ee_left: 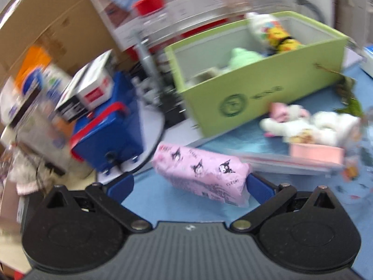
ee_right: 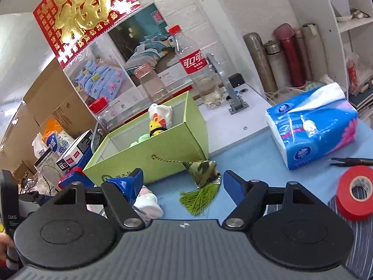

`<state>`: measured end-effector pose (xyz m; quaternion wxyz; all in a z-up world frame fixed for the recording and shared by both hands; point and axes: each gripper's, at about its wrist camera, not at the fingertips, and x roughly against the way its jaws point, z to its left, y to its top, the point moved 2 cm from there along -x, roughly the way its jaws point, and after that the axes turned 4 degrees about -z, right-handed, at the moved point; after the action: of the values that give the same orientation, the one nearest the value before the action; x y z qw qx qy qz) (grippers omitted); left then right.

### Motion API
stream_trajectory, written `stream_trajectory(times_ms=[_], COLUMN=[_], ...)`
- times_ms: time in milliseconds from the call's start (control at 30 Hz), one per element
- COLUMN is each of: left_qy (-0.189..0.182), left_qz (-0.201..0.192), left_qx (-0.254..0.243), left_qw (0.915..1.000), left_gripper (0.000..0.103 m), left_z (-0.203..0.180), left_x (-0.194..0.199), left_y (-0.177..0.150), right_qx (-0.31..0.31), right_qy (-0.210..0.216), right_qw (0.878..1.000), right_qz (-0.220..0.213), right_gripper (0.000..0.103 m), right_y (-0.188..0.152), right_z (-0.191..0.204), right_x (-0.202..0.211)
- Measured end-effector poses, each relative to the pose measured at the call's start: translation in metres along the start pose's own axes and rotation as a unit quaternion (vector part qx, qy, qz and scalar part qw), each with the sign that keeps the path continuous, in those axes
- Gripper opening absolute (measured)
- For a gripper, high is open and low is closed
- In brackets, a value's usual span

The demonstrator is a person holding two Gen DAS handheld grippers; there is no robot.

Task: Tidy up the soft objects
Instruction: 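Lower the left tool over the pink Kuromi pouch while the right tool lowers onto the ornament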

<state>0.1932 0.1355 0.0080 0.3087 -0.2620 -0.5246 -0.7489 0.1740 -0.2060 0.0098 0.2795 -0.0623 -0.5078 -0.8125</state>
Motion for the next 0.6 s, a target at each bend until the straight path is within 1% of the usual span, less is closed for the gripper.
stream_trajectory(times_ms=[67,100,200,267,333,467,600], left_qy=[0.020,0.021,-0.014,-0.028,-0.031,-0.011,-0.022], left_qz=[0.011,0.016,0.031,0.030,0.019,-0.006,-0.009], left_qx=[0.035,0.053,0.119,0.154,0.173,0.206,0.217], left_qw=[0.9991,0.9983,0.9923,0.9872,0.9842,0.9784,0.9759], left_gripper=[0.102,0.102,0.102,0.102,0.102,0.102,0.102], left_z=[0.025,0.037,0.071,0.087,0.096,0.107,0.110], left_x=[-0.007,-0.009,-0.010,-0.005,0.006,0.028,0.030], left_y=[-0.007,-0.012,-0.026,-0.035,-0.044,-0.055,-0.052], right_qx=[-0.002,-0.005,-0.011,-0.014,-0.016,-0.011,-0.009], right_qy=[-0.001,-0.001,-0.005,-0.008,-0.009,-0.008,-0.006], right_qw=[1.000,1.000,1.000,1.000,1.000,1.000,1.000], right_qz=[0.005,0.007,0.013,0.013,0.015,0.021,0.028], right_gripper=[0.062,0.062,0.062,0.063,0.063,0.063,0.063], right_y=[-0.001,-0.001,-0.003,-0.003,-0.002,-0.002,-0.004], right_z=[-0.001,-0.002,-0.005,-0.006,-0.006,-0.002,0.001], right_x=[-0.004,-0.005,-0.008,-0.010,-0.012,-0.017,-0.022])
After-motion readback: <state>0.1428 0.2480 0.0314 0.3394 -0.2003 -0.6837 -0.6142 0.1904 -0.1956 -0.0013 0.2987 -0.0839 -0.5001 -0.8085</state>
